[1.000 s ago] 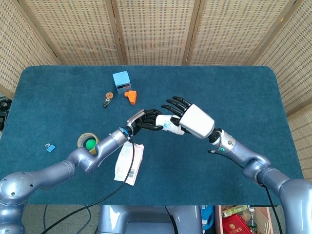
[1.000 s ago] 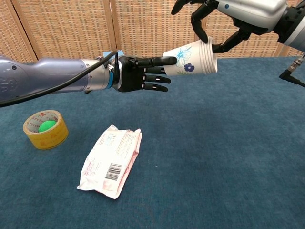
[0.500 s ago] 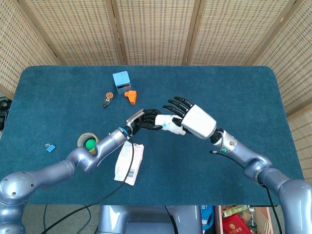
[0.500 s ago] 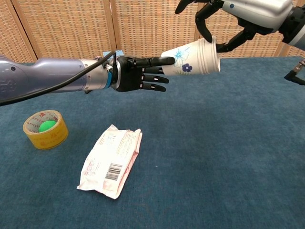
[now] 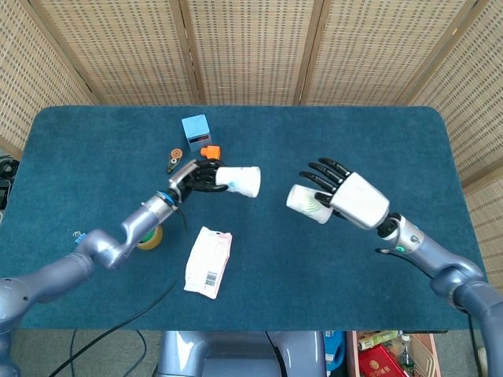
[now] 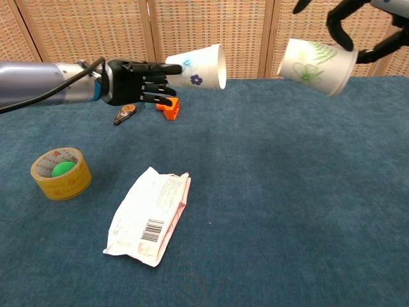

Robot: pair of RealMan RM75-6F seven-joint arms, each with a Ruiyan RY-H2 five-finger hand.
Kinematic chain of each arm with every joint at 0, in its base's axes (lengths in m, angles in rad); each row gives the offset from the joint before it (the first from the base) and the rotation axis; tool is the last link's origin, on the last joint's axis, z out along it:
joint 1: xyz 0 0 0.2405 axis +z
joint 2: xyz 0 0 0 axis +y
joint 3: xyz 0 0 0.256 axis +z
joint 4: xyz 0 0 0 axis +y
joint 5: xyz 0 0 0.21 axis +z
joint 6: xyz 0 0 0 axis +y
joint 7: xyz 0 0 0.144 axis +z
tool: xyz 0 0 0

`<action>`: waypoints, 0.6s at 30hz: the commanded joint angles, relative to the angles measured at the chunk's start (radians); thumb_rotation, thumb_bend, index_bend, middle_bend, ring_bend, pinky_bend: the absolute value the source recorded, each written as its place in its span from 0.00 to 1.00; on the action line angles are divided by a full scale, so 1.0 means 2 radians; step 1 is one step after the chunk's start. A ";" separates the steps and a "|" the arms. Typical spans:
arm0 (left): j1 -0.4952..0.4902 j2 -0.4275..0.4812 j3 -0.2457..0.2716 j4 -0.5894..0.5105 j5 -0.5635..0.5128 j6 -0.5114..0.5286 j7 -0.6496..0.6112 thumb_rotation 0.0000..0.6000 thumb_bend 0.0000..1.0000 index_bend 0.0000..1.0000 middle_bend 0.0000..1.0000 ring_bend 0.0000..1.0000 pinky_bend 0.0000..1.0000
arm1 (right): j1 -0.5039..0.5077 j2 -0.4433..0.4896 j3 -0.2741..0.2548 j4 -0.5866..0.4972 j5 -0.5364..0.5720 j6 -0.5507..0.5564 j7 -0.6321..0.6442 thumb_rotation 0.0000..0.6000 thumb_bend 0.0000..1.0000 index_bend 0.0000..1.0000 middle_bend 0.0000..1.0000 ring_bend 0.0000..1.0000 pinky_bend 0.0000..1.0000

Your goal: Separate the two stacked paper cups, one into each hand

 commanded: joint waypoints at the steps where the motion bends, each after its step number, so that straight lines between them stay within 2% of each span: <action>1: 0.020 0.044 0.025 0.012 0.022 0.029 0.049 1.00 0.10 0.54 0.52 0.50 0.49 | -0.016 0.018 -0.019 0.009 -0.010 -0.003 -0.013 1.00 0.59 0.75 0.32 0.21 0.26; 5: 0.033 0.081 0.044 0.020 0.034 0.049 0.134 1.00 0.10 0.54 0.52 0.50 0.49 | -0.028 0.026 -0.034 0.014 -0.015 -0.016 -0.032 1.00 0.59 0.75 0.32 0.21 0.26; 9: 0.047 0.116 0.058 0.021 0.033 0.064 0.270 1.00 0.10 0.54 0.52 0.50 0.49 | -0.035 0.027 -0.045 0.007 -0.013 -0.049 -0.054 1.00 0.59 0.75 0.32 0.21 0.26; 13: 0.061 0.139 0.064 0.009 0.016 0.068 0.402 1.00 0.10 0.54 0.52 0.50 0.49 | -0.038 0.027 -0.052 -0.008 -0.011 -0.075 -0.073 1.00 0.59 0.75 0.31 0.21 0.26; 18: 0.085 0.153 0.063 -0.017 -0.030 0.071 0.552 1.00 0.10 0.54 0.52 0.50 0.49 | -0.040 0.021 -0.057 -0.030 -0.005 -0.111 -0.091 1.00 0.59 0.75 0.31 0.21 0.26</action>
